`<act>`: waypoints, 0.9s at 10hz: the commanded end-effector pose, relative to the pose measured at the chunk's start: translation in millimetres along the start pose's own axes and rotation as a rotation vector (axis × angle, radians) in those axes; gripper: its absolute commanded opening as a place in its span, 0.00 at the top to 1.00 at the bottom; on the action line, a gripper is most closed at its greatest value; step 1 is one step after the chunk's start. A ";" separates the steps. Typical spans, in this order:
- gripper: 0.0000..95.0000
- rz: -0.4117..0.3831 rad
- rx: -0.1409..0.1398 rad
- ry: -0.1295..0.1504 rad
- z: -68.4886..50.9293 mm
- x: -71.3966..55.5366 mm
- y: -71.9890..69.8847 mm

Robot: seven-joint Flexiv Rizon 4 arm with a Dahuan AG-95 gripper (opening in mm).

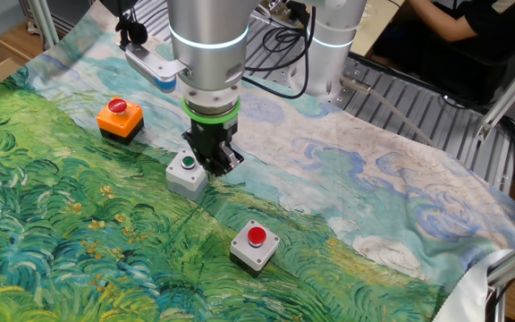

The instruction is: Press three buttons from left to right in sequence

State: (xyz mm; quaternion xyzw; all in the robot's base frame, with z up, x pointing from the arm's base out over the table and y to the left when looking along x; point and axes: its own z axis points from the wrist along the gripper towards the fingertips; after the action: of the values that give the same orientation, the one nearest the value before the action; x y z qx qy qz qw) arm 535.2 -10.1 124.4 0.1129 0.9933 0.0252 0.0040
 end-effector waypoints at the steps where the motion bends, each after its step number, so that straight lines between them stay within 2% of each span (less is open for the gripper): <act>1: 1.00 -0.003 -0.001 0.000 0.0 0.2 0.0; 9: 1.00 0.002 -0.003 0.009 1.3 -0.1 0.3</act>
State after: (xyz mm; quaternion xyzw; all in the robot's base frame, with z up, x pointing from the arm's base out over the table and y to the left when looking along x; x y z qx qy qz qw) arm 536.4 -9.6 123.1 0.1142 0.9930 0.0283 -0.0022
